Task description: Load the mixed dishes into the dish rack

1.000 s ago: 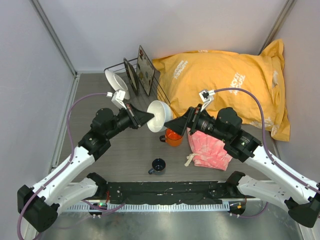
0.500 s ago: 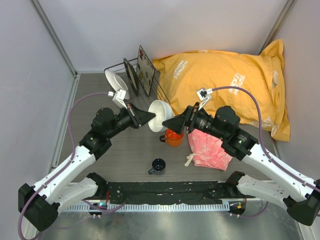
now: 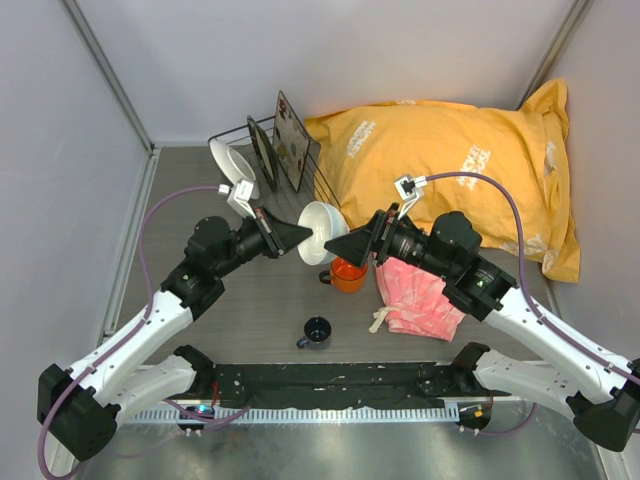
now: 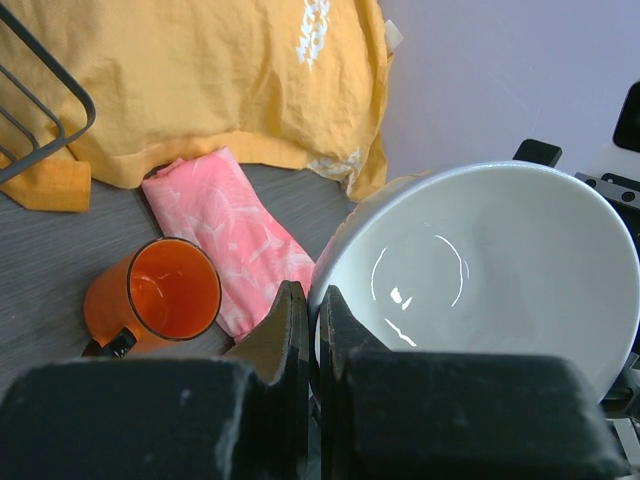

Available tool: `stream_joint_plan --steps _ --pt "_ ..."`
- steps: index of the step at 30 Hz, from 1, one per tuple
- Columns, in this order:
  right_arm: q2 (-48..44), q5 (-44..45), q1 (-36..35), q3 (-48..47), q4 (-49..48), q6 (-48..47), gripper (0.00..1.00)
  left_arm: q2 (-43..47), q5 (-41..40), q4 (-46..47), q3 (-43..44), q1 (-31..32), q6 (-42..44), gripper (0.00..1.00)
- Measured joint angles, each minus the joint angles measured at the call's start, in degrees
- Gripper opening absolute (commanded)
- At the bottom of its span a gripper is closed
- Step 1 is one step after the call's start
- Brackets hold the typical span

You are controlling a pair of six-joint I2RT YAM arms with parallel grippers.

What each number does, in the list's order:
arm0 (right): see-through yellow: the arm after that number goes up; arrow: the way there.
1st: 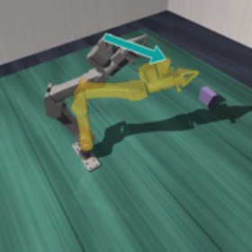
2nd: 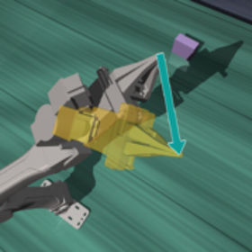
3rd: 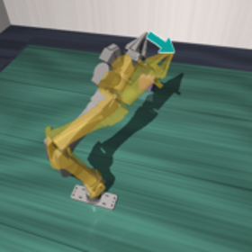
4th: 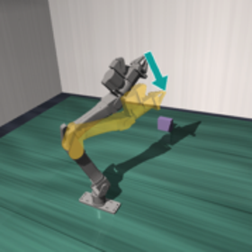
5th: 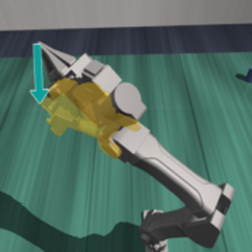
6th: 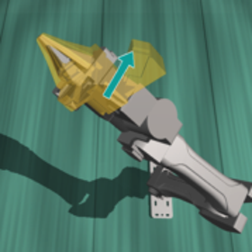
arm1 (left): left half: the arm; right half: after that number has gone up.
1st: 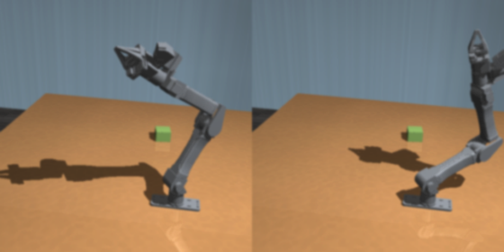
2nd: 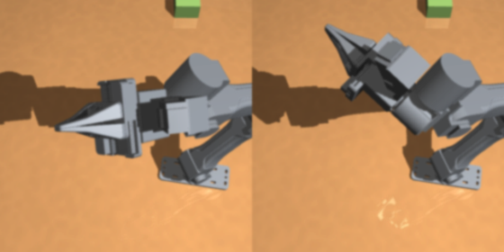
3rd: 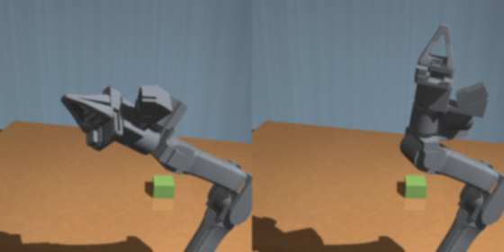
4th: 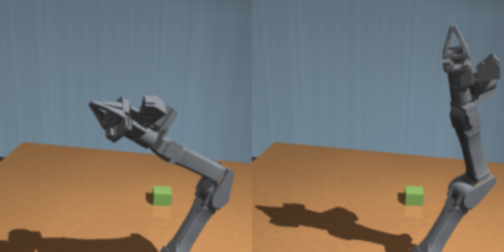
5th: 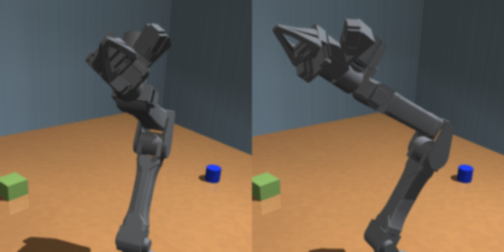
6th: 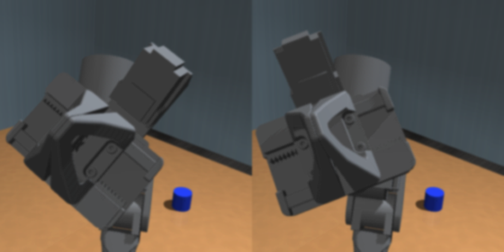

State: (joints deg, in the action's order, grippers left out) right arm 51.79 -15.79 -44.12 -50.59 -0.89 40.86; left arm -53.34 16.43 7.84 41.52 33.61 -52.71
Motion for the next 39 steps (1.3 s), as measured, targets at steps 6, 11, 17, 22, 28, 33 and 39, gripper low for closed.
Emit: stream_joint_plan --steps 6,11,17,22,28,33,39 --pt "0.22 -0.04 0.09 0.0 -0.44 0.07 0.95 -0.02 0.07 0.52 -0.2 0.0 -0.09 0.0" --pt "0.68 -0.02 0.31 0.02 -0.74 0.28 0.93 -0.35 0.09 0.59 -0.22 0.0 -0.09 0.0" --pt "0.76 0.22 0.44 0.13 -0.87 0.96 0.92 -0.57 0.09 0.81 -0.22 -0.02 -0.04 0.0" --pt "0.76 0.7 0.48 0.9 -1.33 1.64 0.89 -0.9 0.09 0.81 -0.22 -0.02 0.17 0.0" --pt "0.76 1.31 0.63 1.33 -1.29 2.32 0.77 -1.29 0.07 0.83 -0.22 -0.02 0.2 0.0" --pt "1.25 1.55 0.85 1.42 -1.31 2.89 0.73 -1.84 -0.09 0.83 -0.22 -0.26 0.37 0.0" --pt "1.4 1.68 1.01 1.44 -1.31 3.06 0.54 -2.12 -0.11 0.94 -0.22 -0.37 0.37 0.0"
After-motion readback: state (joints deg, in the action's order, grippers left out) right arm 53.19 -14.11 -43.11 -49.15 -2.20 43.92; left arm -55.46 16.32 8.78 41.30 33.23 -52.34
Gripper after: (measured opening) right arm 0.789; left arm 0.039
